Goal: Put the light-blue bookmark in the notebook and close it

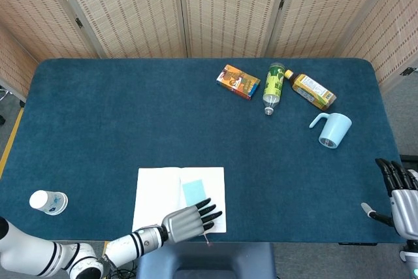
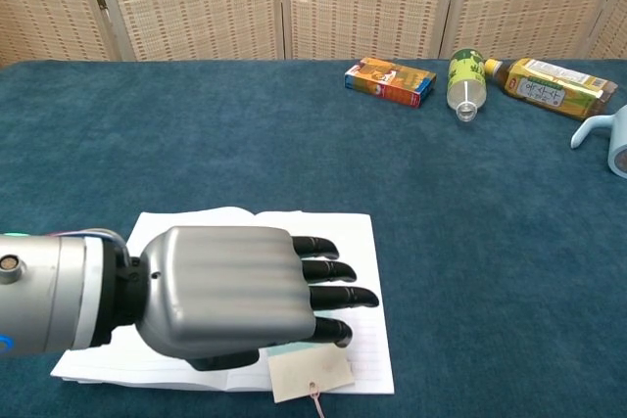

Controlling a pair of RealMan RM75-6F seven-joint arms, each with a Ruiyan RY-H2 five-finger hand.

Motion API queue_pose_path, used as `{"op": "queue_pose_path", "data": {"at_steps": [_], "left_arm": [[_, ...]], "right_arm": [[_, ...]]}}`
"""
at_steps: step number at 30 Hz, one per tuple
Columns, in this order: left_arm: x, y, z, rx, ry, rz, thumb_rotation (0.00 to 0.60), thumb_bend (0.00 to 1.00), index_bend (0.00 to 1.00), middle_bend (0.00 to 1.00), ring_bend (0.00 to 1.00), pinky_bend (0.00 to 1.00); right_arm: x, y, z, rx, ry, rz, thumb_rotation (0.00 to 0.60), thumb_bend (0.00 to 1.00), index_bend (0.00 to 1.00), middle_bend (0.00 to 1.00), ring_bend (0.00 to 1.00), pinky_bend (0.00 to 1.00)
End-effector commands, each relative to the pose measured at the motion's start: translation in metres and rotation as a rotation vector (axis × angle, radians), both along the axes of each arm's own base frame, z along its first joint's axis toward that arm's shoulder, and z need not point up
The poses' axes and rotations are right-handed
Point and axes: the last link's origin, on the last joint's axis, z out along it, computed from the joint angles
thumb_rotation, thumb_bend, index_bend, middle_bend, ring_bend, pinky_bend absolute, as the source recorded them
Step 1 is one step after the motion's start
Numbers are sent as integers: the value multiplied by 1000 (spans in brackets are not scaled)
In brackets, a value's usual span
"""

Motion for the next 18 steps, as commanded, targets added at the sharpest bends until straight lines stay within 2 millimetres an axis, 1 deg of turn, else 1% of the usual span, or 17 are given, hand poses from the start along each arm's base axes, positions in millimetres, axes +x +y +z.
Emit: {"op": "queue_pose_path", "data": {"at_steps": [1,5,10,14,18], "left_arm": [[11,-6,-5,-4,-1,-3,600,487,209,0,0,101],[17,-7,-12,-6,15,-1,600,566,209,0,0,101],[20,-8,-18,-8,38,14,600,658,209,0,0,100],[22,-10,-21,-10,51,19,600,705,209,0,0,100],[22,-10,-23,-7,59,20,600,724,209,0,0,99]], "right_arm": [[-1,0,0,0,-2,-1,600,71,0,110,94,168],[-2,0,0,0,-4,-2,600,71,0,110,94,168],[-5,1,0,-1,-6,-9,600,71,0,110,94,168],[-6,2,1,-1,-8,-12,600,71,0,110,94,168],[-6,1,0,1,-10,-11,600,71,0,110,94,168]]}}
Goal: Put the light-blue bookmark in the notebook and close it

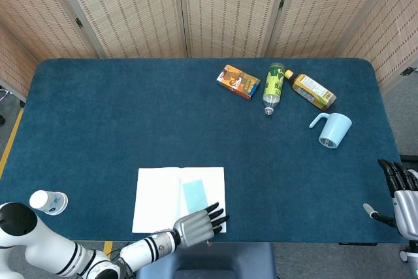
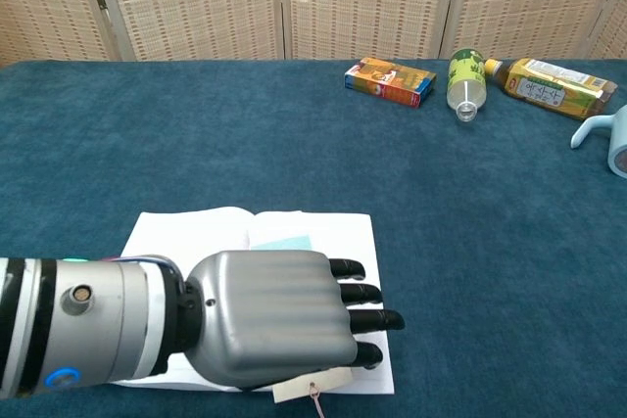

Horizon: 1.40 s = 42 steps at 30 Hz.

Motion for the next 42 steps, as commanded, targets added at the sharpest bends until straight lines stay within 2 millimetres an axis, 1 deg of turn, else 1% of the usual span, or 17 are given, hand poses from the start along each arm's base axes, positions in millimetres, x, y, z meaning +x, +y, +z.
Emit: {"op": "queue_pose_path", "data": {"at_steps": [1,14,22,31,34,38,42], "left_arm": [[1,-1,-2,1,6,3,600,726,210,0,0,96],[-3,-1,-5,4,20,19,600,726,236,0,0,86],[-9,-1,2,9,23,26,600,726,278,0,0,86],[-14,0,9,13,20,36,600,726,283,0,0,86],[-16,-4,11,-8,21,48,600,726,284,0,0,86],[-13,-9,11,-15,2,21,600,726,276,0,0,86],[-9,-7,8,-13,-13,28,600,726,267,0,0,86]], "right_arm": [[0,0,0,0,0,0,600,70,0,110,94,168],[0,1,-1,2,-2,-1,600,71,0,110,94,168],[0,0,-2,6,-3,-1,600,71,0,109,94,168],[2,1,-2,5,-3,4,600,71,0,110,94,168],[2,1,-2,4,-2,4,600,71,0,109,94,168],[3,2,-2,4,-3,5,600,71,0,110,94,168],[2,3,-1,4,-3,2,600,70,0,110,94,168]]}}
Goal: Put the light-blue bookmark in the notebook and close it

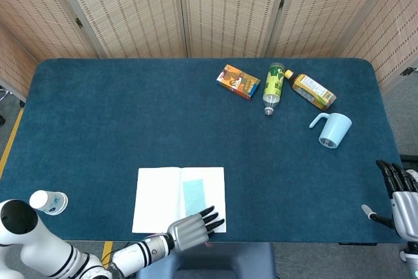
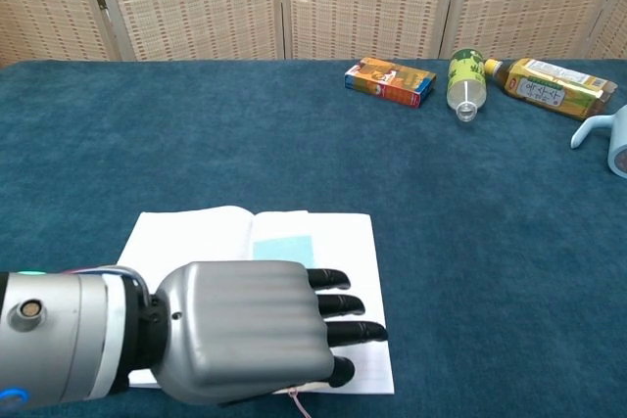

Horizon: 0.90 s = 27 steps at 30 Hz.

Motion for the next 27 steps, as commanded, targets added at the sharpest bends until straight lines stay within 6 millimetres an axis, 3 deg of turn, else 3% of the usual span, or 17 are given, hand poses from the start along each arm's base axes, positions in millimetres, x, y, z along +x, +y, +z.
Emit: {"op": "queue_pose_path", "data": {"at_steps": [1,14,27], "left_arm": [[2,2,-2,4,-8,10,600,726,265,0,0,86],[-3,6,-9,9,18,35,600,726,268,0,0,86],[-11,5,0,20,36,37,600,726,280,0,0,86]], "right_arm": [[-1,1,1,-1,1,-3,600,71,0,110,94,168],[-4,1,0,0,-4,-9,600,71,0,110,94,168],[-2,1,-1,2,-4,-8,600,71,0,110,94,169]]}}
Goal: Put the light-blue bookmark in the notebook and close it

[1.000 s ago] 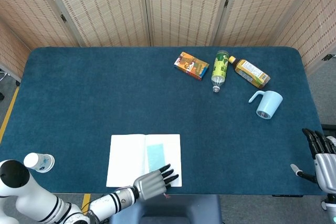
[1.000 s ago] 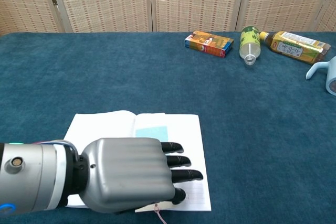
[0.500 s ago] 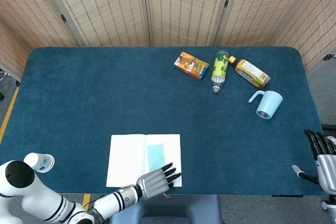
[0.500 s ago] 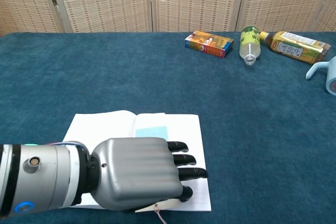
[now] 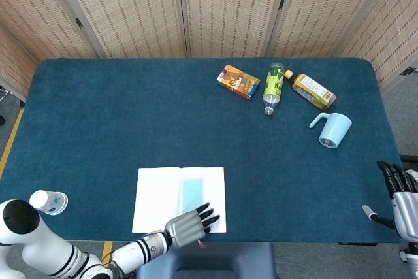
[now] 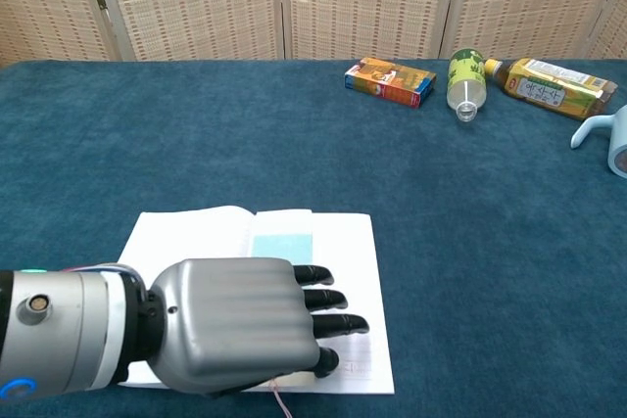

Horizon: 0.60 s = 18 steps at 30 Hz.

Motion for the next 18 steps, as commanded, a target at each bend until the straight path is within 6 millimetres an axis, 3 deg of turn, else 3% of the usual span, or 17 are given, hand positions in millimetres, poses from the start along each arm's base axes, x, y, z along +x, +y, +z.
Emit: {"op": "queue_pose_path", "data": {"at_steps": [1,12,18], "left_arm": [[-1,0,2,2,0,3,600,726,280,0,0,86],[0,1,9,3,-37,29,600,726,253,0,0,86],[-1,20,31,69,-121,116,600,726,219,0,0,86]], "right_arm": [[0,0,0,1,0,0,600,71,0,110,94,169],[1,0,1,-4,1,4,600,71,0,110,94,169],[2,-1,3,-11,4,9,600,71,0,110,94,169]]}}
